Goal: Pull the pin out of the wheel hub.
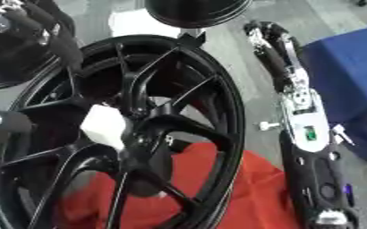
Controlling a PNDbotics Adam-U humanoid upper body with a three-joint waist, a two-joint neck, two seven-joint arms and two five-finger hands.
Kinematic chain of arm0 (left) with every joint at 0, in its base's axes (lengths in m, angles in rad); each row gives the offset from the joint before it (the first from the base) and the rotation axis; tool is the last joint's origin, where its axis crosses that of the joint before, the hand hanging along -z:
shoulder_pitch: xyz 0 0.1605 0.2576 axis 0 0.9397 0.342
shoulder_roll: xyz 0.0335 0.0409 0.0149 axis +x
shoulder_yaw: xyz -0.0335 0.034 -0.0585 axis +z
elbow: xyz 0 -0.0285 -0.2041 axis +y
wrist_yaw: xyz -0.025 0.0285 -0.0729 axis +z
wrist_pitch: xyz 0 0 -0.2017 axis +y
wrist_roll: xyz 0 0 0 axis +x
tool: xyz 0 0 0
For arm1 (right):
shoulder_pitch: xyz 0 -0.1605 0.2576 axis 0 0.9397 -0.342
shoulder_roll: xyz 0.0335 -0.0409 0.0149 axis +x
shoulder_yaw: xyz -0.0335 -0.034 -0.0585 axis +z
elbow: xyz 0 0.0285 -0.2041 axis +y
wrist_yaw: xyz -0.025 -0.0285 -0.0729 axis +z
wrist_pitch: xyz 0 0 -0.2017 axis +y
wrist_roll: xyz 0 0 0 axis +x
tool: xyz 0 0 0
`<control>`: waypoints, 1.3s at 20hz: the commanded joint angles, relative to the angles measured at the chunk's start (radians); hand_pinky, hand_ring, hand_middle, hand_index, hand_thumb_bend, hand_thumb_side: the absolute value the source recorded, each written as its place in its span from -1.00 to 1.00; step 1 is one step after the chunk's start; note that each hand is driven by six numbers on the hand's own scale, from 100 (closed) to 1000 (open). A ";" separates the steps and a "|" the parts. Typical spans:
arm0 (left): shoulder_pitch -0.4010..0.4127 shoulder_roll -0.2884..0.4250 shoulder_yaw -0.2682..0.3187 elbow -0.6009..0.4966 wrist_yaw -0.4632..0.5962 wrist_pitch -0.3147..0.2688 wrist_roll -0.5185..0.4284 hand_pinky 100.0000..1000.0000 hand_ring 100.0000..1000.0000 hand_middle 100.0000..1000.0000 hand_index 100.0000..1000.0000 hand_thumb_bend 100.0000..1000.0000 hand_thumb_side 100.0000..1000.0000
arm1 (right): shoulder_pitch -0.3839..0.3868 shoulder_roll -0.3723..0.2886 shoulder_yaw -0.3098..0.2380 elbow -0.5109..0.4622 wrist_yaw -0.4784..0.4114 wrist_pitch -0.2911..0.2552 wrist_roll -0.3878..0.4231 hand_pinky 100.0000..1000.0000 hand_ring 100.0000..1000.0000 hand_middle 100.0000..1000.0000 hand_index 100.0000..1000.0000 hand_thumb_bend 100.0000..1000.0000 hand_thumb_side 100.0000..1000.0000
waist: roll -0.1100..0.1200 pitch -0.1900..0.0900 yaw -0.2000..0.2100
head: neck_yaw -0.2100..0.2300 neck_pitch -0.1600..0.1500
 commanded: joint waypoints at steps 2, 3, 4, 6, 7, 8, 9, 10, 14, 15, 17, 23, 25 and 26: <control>-0.023 -0.010 -0.015 0.031 0.011 -0.042 0.000 0.62 0.62 0.57 0.71 -0.10 -0.28 | -0.017 -0.019 0.007 -0.019 0.004 -0.002 0.004 0.91 0.64 0.32 0.27 -1.00 0.10 | 0.003 -0.061 0.000 | 0.007 -0.013; -0.025 -0.016 -0.019 0.036 0.022 -0.050 0.000 0.62 0.62 0.57 0.70 -0.09 -0.28 | -0.017 -0.019 0.008 -0.018 0.004 -0.002 0.005 0.91 0.64 0.32 0.27 -1.00 0.10 | 0.002 -0.061 0.000 | 0.008 -0.013; -0.025 -0.019 -0.022 0.041 0.033 -0.057 0.000 0.62 0.62 0.56 0.70 -0.08 -0.25 | -0.017 -0.019 0.009 -0.018 0.004 -0.002 0.005 0.91 0.64 0.32 0.27 -1.00 0.10 | 0.002 -0.061 0.000 | 0.008 -0.013; -0.025 -0.024 -0.029 0.051 0.051 -0.070 0.000 0.62 0.62 0.55 0.69 -0.07 -0.24 | -0.018 -0.018 0.010 -0.018 0.004 -0.002 0.006 0.91 0.64 0.32 0.27 -1.00 0.11 | 0.003 -0.061 -0.001 | 0.009 -0.007; -0.024 -0.026 -0.032 0.056 0.060 -0.076 0.000 0.62 0.62 0.54 0.69 -0.08 -0.24 | -0.018 -0.018 0.011 -0.017 0.004 -0.002 0.007 0.91 0.64 0.32 0.27 -1.00 0.11 | 0.003 -0.062 -0.001 | 0.010 -0.001; -0.024 -0.028 -0.034 0.061 0.066 -0.082 0.000 0.61 0.61 0.54 0.69 -0.08 -0.24 | -0.018 -0.018 0.011 -0.017 0.004 -0.002 0.007 0.91 0.64 0.32 0.27 -1.00 0.11 | 0.003 -0.062 -0.001 | 0.011 0.005; -0.024 -0.030 -0.036 0.065 0.070 -0.087 0.000 0.61 0.61 0.54 0.69 -0.08 -0.25 | -0.018 -0.018 0.011 -0.017 0.004 -0.002 0.007 0.91 0.64 0.32 0.27 -1.00 0.11 | 0.003 -0.062 -0.001 | 0.012 0.009; -0.024 -0.032 -0.039 0.069 0.072 -0.091 0.000 0.61 0.61 0.54 0.68 -0.07 -0.24 | -0.018 -0.018 0.011 -0.017 0.004 -0.002 0.007 0.91 0.64 0.32 0.27 -1.00 0.11 | 0.003 -0.062 -0.001 | 0.013 0.012; -0.029 -0.040 -0.042 0.074 0.068 -0.091 0.000 0.60 0.59 0.51 0.68 -0.09 -0.27 | -0.018 -0.019 0.012 -0.017 0.005 -0.003 0.008 0.91 0.64 0.32 0.27 -1.00 0.11 | 0.003 -0.062 -0.001 | 0.020 0.017; -0.032 -0.045 -0.035 0.075 0.060 -0.082 0.000 0.59 0.58 0.50 0.68 -0.09 -0.26 | -0.017 -0.019 0.013 -0.016 0.005 -0.003 0.009 0.91 0.64 0.32 0.27 -1.00 0.11 | 0.002 -0.062 -0.001 | 0.020 0.017; -0.036 -0.052 -0.023 0.079 0.040 -0.060 0.000 0.58 0.57 0.48 0.69 -0.13 -0.26 | -0.018 -0.018 0.014 -0.016 0.005 -0.003 0.009 0.91 0.64 0.32 0.27 -1.00 0.10 | 0.002 -0.063 -0.001 | 0.021 0.017; -0.031 -0.086 -0.026 0.111 -0.002 0.022 0.005 0.54 0.51 0.41 0.65 -0.20 -0.21 | -0.020 -0.015 0.015 -0.016 0.004 -0.004 0.011 0.91 0.64 0.32 0.27 -1.00 0.11 | 0.001 -0.062 -0.006 | 0.025 0.019; -0.027 -0.095 -0.032 0.123 -0.003 0.038 0.001 0.54 0.50 0.40 0.65 -0.20 -0.16 | -0.021 -0.014 0.015 -0.017 0.004 -0.004 0.010 0.91 0.64 0.32 0.27 -1.00 0.11 | 0.001 -0.062 -0.007 | 0.026 0.022; -0.025 -0.100 -0.037 0.132 -0.004 0.047 0.000 0.53 0.50 0.40 0.65 -0.20 -0.16 | -0.021 -0.013 0.015 -0.017 0.003 -0.004 0.010 0.91 0.64 0.32 0.27 -1.00 0.10 | 0.000 -0.061 -0.007 | 0.026 0.024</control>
